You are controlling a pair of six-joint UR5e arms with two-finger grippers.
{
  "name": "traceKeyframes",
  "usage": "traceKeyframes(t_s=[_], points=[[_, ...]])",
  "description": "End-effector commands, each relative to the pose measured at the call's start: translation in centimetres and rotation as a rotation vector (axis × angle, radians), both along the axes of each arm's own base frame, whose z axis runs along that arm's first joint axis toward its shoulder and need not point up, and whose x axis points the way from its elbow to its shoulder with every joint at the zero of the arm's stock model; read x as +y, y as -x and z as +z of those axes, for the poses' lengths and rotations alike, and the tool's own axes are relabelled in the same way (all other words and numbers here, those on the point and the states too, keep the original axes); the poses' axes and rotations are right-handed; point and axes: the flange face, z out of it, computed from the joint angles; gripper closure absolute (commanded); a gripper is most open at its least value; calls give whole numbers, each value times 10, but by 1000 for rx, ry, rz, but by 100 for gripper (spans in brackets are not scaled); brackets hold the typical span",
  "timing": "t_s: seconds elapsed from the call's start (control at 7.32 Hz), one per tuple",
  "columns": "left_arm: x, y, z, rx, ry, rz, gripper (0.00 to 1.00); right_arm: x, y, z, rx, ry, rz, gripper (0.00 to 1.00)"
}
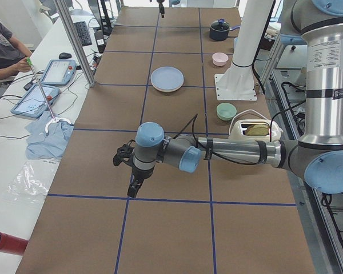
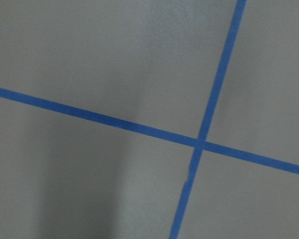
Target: Stack three plates with pink and blue
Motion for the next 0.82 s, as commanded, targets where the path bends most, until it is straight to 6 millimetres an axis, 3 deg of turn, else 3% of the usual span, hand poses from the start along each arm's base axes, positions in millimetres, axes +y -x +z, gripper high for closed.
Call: traceKeyframes(t_s=[0.0, 0.41, 0.55, 0.68], points=[[0, 5, 38, 27, -33, -67, 0, 10, -48, 10, 0, 0, 77, 0], [1, 3, 35, 68, -13, -154, 0, 25, -51, 15, -1, 7, 79, 0], [3, 3, 54, 57, 25, -159, 0, 27, -51, 18, 1, 13, 78, 0], [0, 4, 53, 60, 33, -158, 0, 30, -52, 22, 0, 20, 81, 0]])
